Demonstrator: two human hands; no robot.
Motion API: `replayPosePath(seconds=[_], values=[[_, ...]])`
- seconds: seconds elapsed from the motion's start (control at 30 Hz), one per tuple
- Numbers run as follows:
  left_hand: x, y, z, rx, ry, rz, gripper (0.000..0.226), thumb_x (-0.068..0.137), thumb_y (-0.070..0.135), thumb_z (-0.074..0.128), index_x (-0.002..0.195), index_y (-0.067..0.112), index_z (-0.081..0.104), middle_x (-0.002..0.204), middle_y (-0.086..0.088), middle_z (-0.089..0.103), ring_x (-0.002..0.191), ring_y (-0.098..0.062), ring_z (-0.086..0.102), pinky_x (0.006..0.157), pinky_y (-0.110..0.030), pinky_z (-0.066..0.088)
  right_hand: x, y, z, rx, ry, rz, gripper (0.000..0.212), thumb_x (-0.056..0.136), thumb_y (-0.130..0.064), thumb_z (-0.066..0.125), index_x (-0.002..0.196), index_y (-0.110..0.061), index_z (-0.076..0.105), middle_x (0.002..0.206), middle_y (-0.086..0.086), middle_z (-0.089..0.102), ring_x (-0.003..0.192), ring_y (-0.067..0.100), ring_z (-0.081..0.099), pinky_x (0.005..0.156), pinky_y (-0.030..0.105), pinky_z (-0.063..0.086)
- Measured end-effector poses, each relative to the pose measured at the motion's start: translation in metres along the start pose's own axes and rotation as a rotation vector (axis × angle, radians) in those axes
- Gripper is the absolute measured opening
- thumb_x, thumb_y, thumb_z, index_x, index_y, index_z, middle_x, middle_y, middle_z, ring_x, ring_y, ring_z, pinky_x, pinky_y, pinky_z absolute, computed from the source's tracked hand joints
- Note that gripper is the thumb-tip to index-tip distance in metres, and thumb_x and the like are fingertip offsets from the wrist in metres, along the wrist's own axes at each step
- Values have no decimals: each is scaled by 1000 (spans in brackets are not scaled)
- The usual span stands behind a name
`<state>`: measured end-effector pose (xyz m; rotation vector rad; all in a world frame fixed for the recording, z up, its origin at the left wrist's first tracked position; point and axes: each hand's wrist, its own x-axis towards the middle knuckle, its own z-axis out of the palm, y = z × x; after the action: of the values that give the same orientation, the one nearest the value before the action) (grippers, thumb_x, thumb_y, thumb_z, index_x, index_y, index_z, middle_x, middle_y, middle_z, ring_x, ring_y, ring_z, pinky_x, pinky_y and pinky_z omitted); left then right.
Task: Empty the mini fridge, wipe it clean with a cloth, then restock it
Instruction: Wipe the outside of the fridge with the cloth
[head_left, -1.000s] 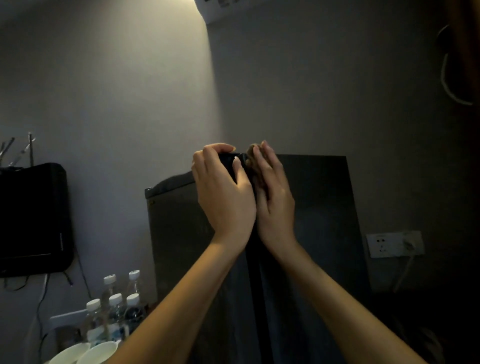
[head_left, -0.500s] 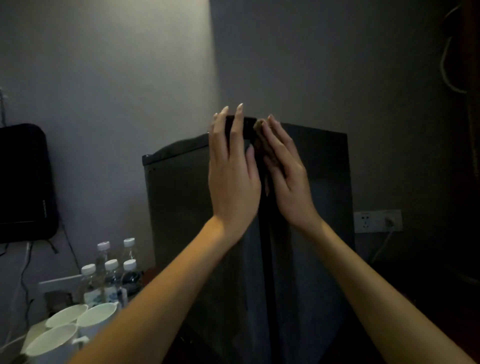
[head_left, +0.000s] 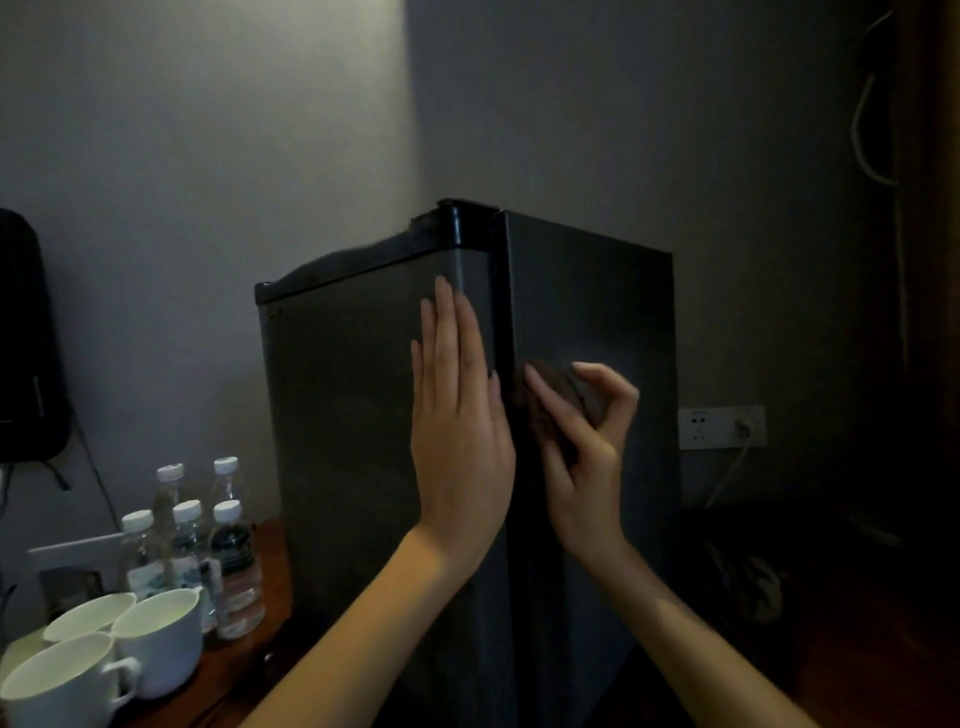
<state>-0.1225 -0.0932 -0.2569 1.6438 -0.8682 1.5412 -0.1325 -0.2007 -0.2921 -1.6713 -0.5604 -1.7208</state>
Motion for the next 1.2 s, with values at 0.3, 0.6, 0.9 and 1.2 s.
replayPosePath(seconds=[0.3, 0.6, 0.9, 1.2], values=[[0, 0, 0, -53, 1, -12, 62, 99, 6, 44, 152, 2, 11, 162, -11, 6, 150, -19, 2, 122, -38, 11, 31, -1, 2, 134, -10, -2, 38, 89, 11, 54, 123, -5, 63, 126, 8, 52, 124, 15, 49, 104, 32, 43], [0, 1, -1, -30, -25, -12, 80, 91, 4, 59, 152, 3, 8, 161, -8, 0, 150, -21, 1, 118, -47, 23, 35, 32, -8, 191, 39, 125, 41, 90, 14, 51, 126, -4, 60, 127, 9, 53, 124, 15, 51, 105, 39, 45], [-1, 0, 0, -29, -31, -7, 79, 91, 3, 58, 152, 2, 7, 161, -11, 1, 150, -21, 1, 118, -49, 23, -26, 41, -16, 58, -139, -126, 49, 87, 21, 43, 128, -2, 56, 135, 12, 48, 132, 28, 45, 110, 45, 38], [-1, 0, 0, -46, -34, -8, 80, 90, 2, 59, 152, 3, 9, 161, -10, 1, 150, -22, 2, 117, -51, 24, 38, 32, 2, 12, 99, 54, 47, 90, 14, 49, 132, -5, 56, 133, 9, 46, 129, 14, 46, 108, 40, 42]])
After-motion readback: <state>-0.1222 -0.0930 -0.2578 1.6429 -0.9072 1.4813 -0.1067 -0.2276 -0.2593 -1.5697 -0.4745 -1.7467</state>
